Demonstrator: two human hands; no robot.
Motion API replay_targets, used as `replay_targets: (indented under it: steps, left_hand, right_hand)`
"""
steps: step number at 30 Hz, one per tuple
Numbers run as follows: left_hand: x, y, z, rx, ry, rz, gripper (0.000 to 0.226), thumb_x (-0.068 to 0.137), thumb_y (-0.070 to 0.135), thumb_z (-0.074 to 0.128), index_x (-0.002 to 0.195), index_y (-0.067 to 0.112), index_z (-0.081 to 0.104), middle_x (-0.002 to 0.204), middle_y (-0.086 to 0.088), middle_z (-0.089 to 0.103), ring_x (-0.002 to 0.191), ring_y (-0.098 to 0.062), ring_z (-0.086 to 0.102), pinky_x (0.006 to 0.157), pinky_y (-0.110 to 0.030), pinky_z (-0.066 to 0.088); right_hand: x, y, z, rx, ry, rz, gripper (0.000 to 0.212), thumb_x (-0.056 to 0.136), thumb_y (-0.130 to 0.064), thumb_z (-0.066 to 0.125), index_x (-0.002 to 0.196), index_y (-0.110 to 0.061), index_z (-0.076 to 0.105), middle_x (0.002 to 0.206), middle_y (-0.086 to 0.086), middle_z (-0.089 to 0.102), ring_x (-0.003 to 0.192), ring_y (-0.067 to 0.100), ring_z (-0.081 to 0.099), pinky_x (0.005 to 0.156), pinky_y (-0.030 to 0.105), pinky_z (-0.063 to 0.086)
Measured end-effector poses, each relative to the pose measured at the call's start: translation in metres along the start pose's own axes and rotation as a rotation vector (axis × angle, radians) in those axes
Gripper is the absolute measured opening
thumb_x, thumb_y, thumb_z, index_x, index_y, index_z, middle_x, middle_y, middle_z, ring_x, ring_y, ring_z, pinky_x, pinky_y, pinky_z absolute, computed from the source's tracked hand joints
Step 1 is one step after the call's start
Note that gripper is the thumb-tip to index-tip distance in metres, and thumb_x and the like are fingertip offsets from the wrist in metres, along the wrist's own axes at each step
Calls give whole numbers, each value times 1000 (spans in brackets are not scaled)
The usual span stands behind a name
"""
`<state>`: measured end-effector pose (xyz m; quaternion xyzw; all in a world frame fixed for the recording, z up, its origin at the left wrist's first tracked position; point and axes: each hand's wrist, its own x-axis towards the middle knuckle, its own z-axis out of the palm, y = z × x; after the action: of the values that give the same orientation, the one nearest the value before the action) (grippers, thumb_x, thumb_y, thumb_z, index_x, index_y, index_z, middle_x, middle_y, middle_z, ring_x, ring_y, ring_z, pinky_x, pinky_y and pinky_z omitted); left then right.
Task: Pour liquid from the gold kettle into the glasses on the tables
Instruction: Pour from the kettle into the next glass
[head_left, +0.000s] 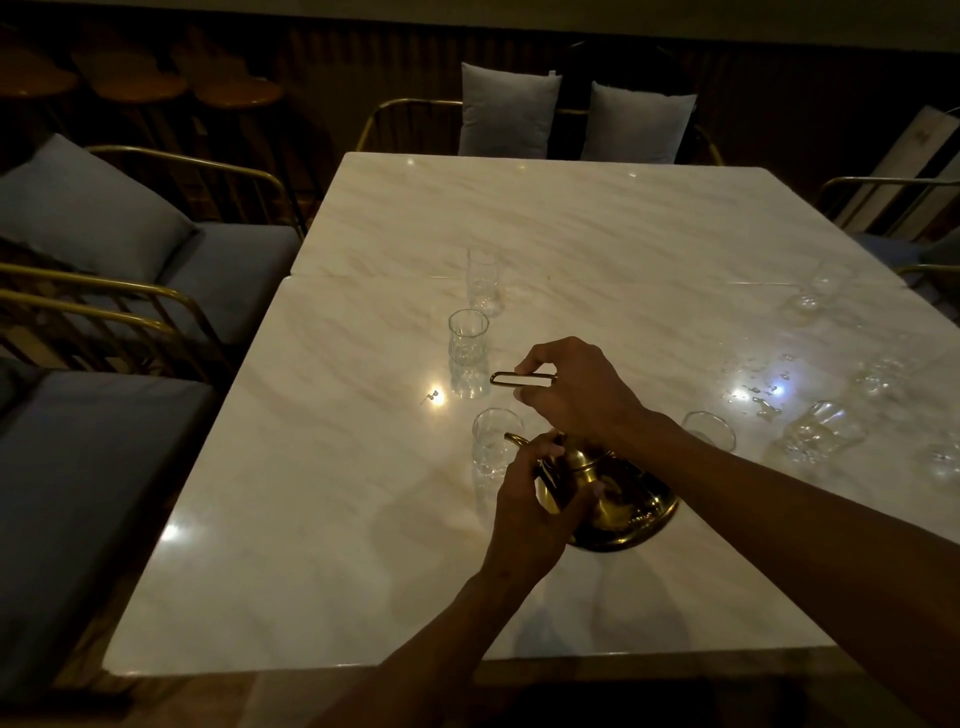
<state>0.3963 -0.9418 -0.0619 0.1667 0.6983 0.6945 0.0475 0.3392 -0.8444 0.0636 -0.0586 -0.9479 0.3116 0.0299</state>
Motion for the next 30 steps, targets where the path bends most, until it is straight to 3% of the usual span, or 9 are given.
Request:
replay_targets:
  steps: [7, 12, 17, 21, 26, 30]
  left_hand:
    - [0, 3, 1, 26, 8, -7, 50, 74, 50, 72, 116, 31, 53, 124, 8, 60, 118, -8, 54, 99, -20, 45]
    - [-1, 5, 1, 36, -4, 3, 45, 76, 46, 72, 114, 35, 51, 122, 12, 60, 117, -3, 54, 96, -13, 43]
    - [-3, 1, 0, 44, -28, 3, 47, 79, 35, 75, 118, 26, 53, 125, 4, 61, 117, -6, 55, 94, -10, 43]
    - [-6, -1, -3, 90, -82, 39, 44, 82, 30, 74, 119, 21, 52, 129, 3, 58, 118, -5, 54, 96, -21, 49]
    - [-14, -2, -4, 168, -121, 48, 42, 83, 38, 70, 117, 22, 52, 134, 7, 53, 122, -6, 52, 100, -32, 49]
    - [-25, -3, -5, 219, -126, 60, 41, 85, 30, 72, 117, 38, 47, 132, 28, 45, 123, 8, 45, 102, -15, 40]
  right_hand:
    - [-1, 2, 0, -19, 1, -23, 23, 81, -27, 74, 102, -18, 70, 99, -2, 62, 64, 6, 56, 55, 15, 40]
    - [-5, 4, -1, -18, 12, -34, 23, 82, -26, 72, 103, -17, 70, 110, 0, 63, 82, 12, 57, 67, 23, 41]
    - [-14, 11, -1, 68, 53, -15, 14, 81, -25, 72, 94, -23, 70, 97, -5, 69, 64, 4, 61, 62, 18, 46]
    - [-28, 20, 0, 194, 138, 46, 15, 83, -23, 72, 98, -24, 70, 76, -18, 59, 54, -7, 56, 52, 3, 38]
    - [-47, 32, 6, 293, 215, 65, 18, 84, -24, 72, 102, -27, 69, 86, -12, 68, 58, 0, 59, 56, 1, 41]
    - [-62, 37, 12, 327, 243, 49, 19, 83, -23, 73, 101, -29, 69, 98, -18, 66, 59, -2, 58, 57, 3, 42]
